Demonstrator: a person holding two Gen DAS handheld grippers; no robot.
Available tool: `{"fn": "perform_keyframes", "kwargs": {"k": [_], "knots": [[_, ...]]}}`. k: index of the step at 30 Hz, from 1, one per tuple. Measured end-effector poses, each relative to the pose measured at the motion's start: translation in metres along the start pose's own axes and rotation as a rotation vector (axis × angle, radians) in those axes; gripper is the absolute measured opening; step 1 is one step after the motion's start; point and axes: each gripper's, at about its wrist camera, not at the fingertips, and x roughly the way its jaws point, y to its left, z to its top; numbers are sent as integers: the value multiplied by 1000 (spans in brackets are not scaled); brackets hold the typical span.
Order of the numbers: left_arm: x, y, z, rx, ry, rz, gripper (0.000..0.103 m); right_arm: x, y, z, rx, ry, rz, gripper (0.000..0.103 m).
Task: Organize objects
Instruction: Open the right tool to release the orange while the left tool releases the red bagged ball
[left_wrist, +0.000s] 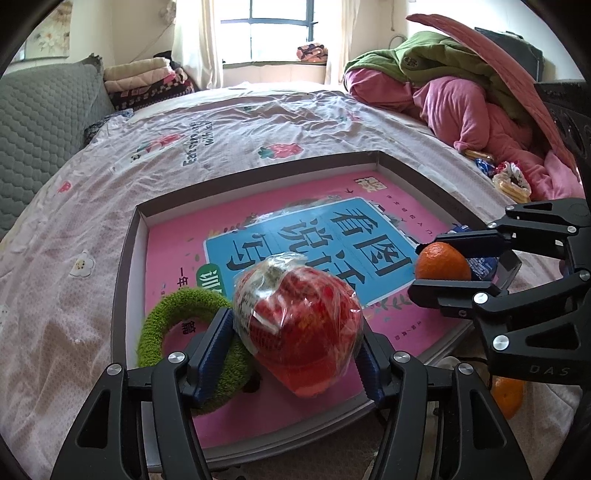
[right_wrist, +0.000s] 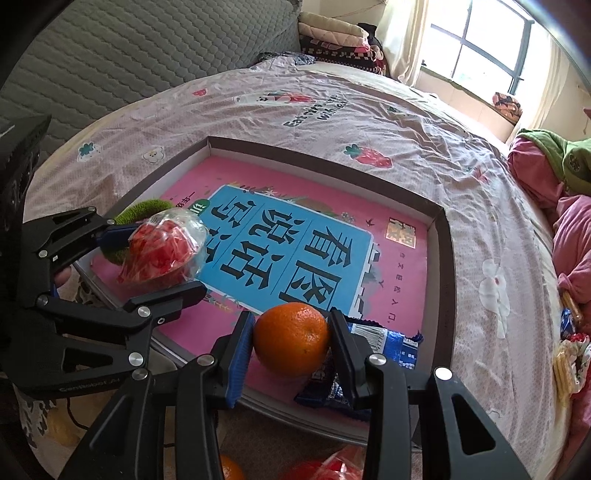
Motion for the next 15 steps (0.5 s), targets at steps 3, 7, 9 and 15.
{"fn": "perform_keyframes", "kwargs": {"k": [3, 7, 9, 15], "knots": [[1, 2, 1, -12, 3, -7, 66, 0, 1, 0, 0, 0, -1, 40], [2, 5, 1, -30, 7, -19, 68, 1, 1, 0, 0, 3, 0, 41], [2, 6, 1, -37, 10, -23, 68, 1, 2, -1, -4, 2, -2, 41], [1, 10, 3, -60, 13, -32, 69, -2, 0, 2, 7, -17, -1, 45]]}}
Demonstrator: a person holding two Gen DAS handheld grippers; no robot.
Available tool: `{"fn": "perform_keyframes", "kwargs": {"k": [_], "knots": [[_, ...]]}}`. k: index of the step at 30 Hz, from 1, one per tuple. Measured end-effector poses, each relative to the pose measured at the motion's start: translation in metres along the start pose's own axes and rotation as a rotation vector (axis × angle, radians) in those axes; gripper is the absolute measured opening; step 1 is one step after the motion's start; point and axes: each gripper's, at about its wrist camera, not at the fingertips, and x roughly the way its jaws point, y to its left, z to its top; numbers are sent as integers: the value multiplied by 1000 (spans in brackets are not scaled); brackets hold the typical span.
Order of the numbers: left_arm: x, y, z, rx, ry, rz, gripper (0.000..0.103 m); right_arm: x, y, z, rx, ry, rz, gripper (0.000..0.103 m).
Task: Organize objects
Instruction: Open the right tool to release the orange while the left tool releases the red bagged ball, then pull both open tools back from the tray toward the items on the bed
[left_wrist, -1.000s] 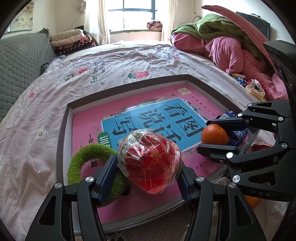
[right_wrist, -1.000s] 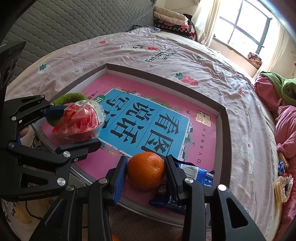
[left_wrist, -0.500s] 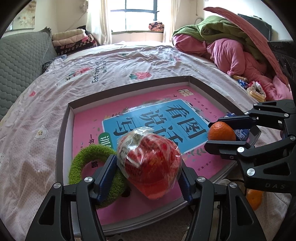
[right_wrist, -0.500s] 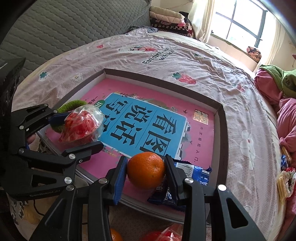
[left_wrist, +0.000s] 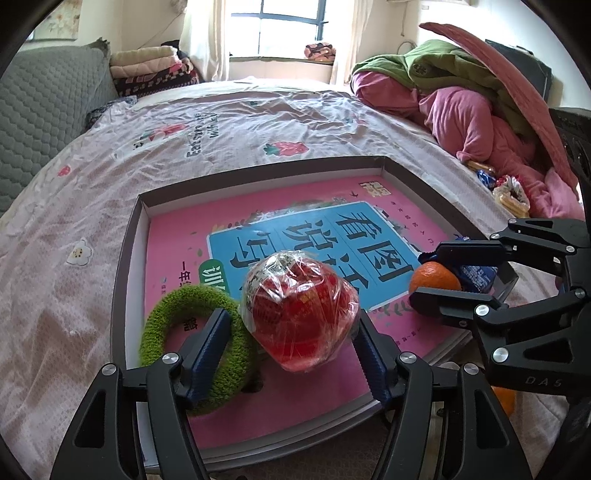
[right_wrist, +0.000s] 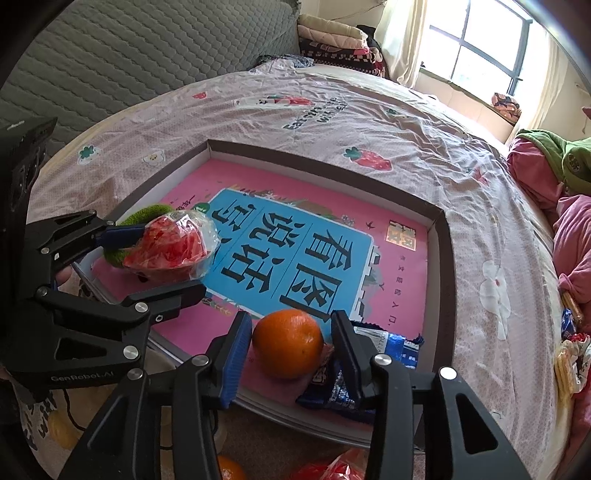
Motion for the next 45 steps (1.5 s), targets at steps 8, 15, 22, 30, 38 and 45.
{"fn": "perform_keyframes", "kwargs": {"k": [8, 15, 22, 30, 38, 45], "knots": [[-3, 1, 2, -13, -1, -6, 69, -8, -5, 2, 21, -32, -2, 47], [-10, 1, 5, -12, -21, 1, 69, -14, -6, 5, 27, -58, -10, 50], [-18, 4, 9, -16, -40, 16, 69, -20, -9, 7, 43, -86, -12, 50], [-26, 5, 9, -3, -45, 52, 69, -27, -12, 9, 55, -110, -11, 50], [-36, 12, 5, -29, -55, 84, 69, -35, -14, 10, 62, -130, -7, 50], [-55, 22, 2, -71, -89, 109, 69, -45, -12, 12, 64, -156, 5, 50]]}}
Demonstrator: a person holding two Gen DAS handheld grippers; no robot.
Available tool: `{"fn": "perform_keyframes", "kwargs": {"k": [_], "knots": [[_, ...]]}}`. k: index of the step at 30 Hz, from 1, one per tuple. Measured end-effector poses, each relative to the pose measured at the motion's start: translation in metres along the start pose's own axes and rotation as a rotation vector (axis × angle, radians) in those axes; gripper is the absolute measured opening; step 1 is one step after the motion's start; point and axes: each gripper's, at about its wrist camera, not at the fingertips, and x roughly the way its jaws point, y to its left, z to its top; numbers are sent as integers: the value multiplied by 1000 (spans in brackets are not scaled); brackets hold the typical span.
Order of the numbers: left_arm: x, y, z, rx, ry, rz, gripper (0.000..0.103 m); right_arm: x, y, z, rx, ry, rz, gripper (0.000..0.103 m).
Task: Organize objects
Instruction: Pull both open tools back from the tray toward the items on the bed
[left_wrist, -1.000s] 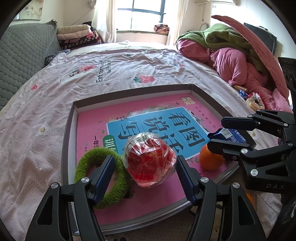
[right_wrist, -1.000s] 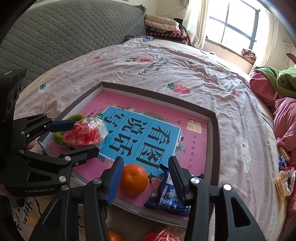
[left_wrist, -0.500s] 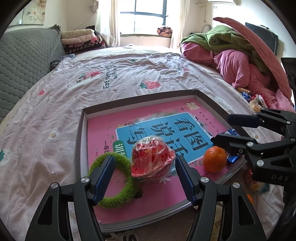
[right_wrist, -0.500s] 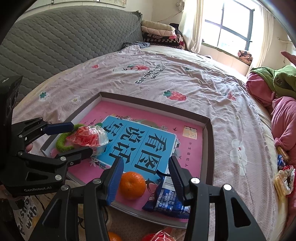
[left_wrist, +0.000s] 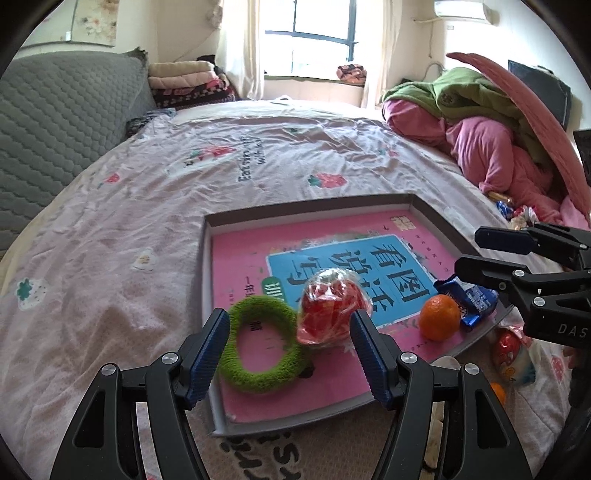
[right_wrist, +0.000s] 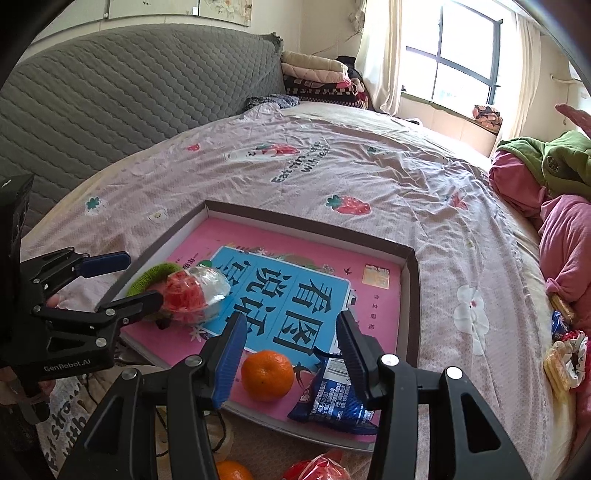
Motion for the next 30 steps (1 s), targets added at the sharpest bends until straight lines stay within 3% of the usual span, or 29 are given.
{"fn": "perform_keyframes", "kwargs": {"k": [14, 18, 30], "knots": [[-61, -7, -15, 0, -93, 17, 69, -53, 15, -8, -6, -140, 22, 53], [-77, -14, -27, 4, -98, -5, 69, -72, 18, -25, -4, -179, 6, 56], [-102, -26, -83, 15, -80, -20, 69, -92, 1, -80, 70, -174, -59, 64]]}}
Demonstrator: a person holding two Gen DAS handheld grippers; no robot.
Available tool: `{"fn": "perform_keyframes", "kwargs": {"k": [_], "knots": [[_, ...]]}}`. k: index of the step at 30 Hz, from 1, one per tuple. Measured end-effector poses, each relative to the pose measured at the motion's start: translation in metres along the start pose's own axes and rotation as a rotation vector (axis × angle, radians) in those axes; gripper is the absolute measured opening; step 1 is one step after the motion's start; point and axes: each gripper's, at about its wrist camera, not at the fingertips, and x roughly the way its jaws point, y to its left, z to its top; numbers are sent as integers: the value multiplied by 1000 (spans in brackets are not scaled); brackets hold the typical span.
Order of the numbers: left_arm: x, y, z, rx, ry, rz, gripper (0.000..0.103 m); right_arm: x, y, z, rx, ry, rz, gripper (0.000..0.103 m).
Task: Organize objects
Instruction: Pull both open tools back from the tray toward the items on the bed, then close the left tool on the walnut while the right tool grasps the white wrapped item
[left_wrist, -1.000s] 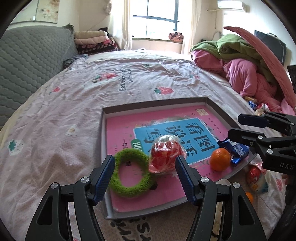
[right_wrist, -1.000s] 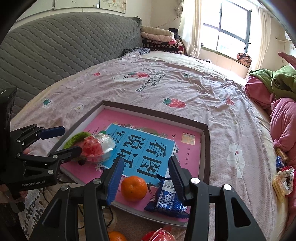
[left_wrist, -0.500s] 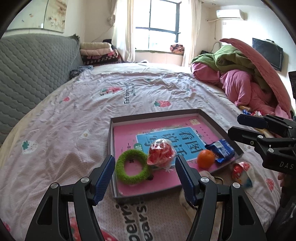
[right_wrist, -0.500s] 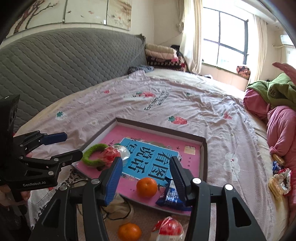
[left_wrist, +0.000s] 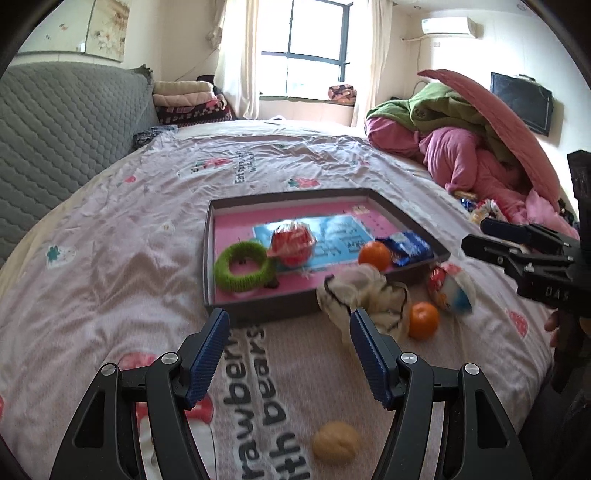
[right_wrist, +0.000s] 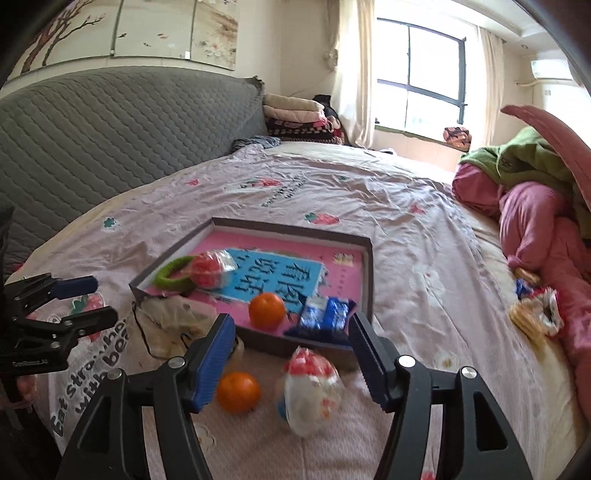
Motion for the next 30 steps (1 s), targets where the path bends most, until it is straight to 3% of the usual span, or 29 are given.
{"fn": "perform_keyframes", "kwargs": {"k": [18, 30], "knots": [[-1, -28, -51, 78, 91, -34, 69, 11, -6, -36, 37, 83, -39, 64], [10, -29, -65, 63, 134, -52, 69, 17, -9, -41, 47, 107, -37, 64]]}}
